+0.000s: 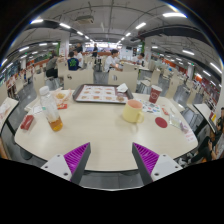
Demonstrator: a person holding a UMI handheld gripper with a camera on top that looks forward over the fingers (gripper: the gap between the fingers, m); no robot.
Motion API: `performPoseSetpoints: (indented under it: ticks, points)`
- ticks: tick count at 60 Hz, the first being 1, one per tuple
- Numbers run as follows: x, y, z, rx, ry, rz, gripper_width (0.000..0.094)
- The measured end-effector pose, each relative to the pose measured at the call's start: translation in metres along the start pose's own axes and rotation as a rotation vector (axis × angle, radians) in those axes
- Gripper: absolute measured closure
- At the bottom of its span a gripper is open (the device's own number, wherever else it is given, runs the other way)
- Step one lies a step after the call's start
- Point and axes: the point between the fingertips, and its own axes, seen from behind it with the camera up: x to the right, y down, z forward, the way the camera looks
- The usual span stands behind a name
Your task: Pour water
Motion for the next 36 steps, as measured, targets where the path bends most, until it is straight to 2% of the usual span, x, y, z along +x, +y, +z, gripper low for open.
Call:
performPoseSetpoints:
  ticks: [9,20,28,36]
  points:
    - [-0.099,0.006,0.009,0.015,-0.086,0.036,0.0090]
    - [-0.205,-0.032,0.041,0.115,-0.179,0.048,0.0087]
    - [-0.247,-0.072,0.078,0.207,-0.204,0.062,0.0084]
    - [-0.264,-0.096,0.116,0.269,-0.184,0.071,0.0103]
